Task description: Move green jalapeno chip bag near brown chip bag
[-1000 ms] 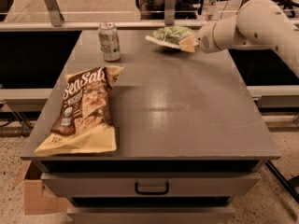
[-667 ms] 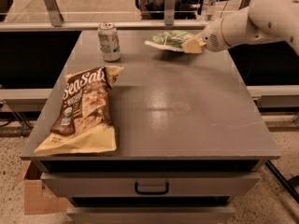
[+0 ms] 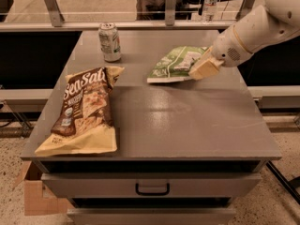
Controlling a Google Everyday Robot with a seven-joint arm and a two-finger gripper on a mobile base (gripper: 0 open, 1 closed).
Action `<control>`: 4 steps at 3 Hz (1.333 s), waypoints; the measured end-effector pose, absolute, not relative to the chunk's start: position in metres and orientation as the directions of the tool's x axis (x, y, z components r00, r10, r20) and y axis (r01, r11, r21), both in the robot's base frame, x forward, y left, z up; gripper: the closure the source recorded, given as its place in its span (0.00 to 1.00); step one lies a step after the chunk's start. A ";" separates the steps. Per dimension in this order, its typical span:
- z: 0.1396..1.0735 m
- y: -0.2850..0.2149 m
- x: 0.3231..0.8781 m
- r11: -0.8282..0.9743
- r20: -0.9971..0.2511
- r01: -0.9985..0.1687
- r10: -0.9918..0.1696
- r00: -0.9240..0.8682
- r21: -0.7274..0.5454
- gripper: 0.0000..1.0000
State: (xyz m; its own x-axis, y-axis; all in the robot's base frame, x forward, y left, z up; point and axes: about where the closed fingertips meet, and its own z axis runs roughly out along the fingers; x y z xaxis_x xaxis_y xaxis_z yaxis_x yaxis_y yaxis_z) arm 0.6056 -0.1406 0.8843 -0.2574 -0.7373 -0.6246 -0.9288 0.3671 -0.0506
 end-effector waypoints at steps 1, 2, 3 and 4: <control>0.877 -0.125 0.538 0.252 -0.590 -0.968 -0.780 -0.209 0.011 1.00; 0.878 -0.099 0.506 0.170 -0.612 -0.985 -0.776 -0.149 0.024 1.00; 0.879 -0.069 0.486 0.081 -0.642 -0.996 -0.761 -0.090 0.043 1.00; 0.881 -0.046 0.471 0.018 -0.669 -0.998 -0.741 -0.058 0.067 1.00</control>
Offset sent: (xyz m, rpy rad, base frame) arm -0.1366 0.0687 -0.0044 0.0377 0.0794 0.2975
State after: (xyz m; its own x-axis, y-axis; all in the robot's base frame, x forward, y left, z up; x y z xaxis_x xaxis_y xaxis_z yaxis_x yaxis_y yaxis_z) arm 0.4713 -0.0463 0.8813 -0.0581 -0.7414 -0.6685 -0.9976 0.0180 0.0668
